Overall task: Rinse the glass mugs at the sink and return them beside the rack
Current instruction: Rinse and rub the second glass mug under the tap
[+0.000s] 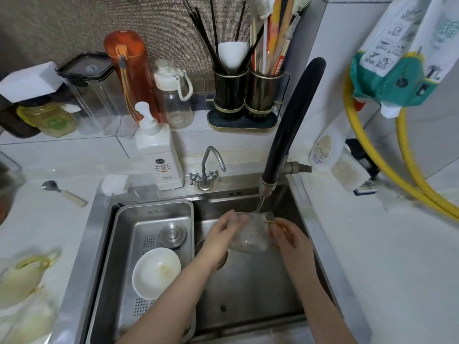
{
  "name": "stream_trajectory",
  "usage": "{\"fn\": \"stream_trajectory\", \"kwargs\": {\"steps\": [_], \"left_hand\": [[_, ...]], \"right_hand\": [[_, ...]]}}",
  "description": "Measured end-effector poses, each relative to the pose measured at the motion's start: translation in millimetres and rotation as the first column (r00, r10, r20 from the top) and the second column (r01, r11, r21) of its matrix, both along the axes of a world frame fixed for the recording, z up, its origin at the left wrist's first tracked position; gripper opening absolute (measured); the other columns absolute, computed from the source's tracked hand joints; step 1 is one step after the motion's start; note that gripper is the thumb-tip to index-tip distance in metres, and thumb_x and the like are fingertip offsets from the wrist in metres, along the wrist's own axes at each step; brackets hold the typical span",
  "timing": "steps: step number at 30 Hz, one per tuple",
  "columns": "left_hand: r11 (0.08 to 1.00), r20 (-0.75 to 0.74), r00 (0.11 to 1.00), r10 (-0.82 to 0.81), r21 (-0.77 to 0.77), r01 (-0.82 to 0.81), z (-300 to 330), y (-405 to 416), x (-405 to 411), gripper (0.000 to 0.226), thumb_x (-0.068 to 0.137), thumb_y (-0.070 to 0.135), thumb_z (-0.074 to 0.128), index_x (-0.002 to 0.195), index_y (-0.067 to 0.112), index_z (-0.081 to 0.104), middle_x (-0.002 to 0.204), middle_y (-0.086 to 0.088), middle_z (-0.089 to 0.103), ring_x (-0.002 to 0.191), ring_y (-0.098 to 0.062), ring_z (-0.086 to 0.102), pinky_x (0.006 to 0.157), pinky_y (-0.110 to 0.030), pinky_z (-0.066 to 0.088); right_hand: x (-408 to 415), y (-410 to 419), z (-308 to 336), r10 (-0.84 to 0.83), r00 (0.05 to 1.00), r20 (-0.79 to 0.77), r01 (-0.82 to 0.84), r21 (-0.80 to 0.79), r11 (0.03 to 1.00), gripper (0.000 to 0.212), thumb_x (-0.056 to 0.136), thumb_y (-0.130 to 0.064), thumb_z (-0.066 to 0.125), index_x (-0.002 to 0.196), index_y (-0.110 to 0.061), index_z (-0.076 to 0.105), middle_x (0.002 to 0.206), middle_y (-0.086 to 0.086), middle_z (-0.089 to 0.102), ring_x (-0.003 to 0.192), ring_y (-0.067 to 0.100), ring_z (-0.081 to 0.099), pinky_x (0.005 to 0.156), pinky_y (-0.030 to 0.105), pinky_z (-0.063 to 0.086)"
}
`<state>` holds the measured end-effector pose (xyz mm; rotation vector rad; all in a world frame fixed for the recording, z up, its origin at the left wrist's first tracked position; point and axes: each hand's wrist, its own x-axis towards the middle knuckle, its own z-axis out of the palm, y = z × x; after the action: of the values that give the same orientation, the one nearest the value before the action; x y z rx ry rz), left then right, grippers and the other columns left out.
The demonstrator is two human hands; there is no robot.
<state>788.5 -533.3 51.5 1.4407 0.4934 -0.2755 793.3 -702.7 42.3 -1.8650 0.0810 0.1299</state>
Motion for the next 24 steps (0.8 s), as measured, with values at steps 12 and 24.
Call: {"fn": "stream_trajectory", "kwargs": {"steps": [12,24], "left_hand": [[0.989,-0.001,0.992,-0.123,0.081,0.123,16,5,-4,0.085,0.079,0.060,0.057,0.149,0.035,0.017,0.151,0.011,0.026,0.133,-0.011,0.034,0.083,-0.037,0.057],[0.974,-0.006,0.998,0.057,0.221,-0.055,4,2,6,0.053,0.084,0.059,0.054,0.125,0.026,0.057,0.121,0.005,0.062,0.118,-0.014,0.054,0.099,-0.023,0.041]], "right_hand": [[32,41,4,0.014,0.984,-0.180,0.034,0.261,0.965,0.031,0.095,-0.027,0.054,0.123,-0.024,0.041,0.102,0.004,0.058,0.088,0.019,0.059,0.075,0.031,0.050],[24,63,-6,0.082,0.982,-0.172,-0.014,0.361,0.932,0.044,0.089,-0.039,0.061,0.128,-0.033,0.044,0.108,0.001,0.067,0.101,0.019,0.067,0.091,0.042,0.054]]}}
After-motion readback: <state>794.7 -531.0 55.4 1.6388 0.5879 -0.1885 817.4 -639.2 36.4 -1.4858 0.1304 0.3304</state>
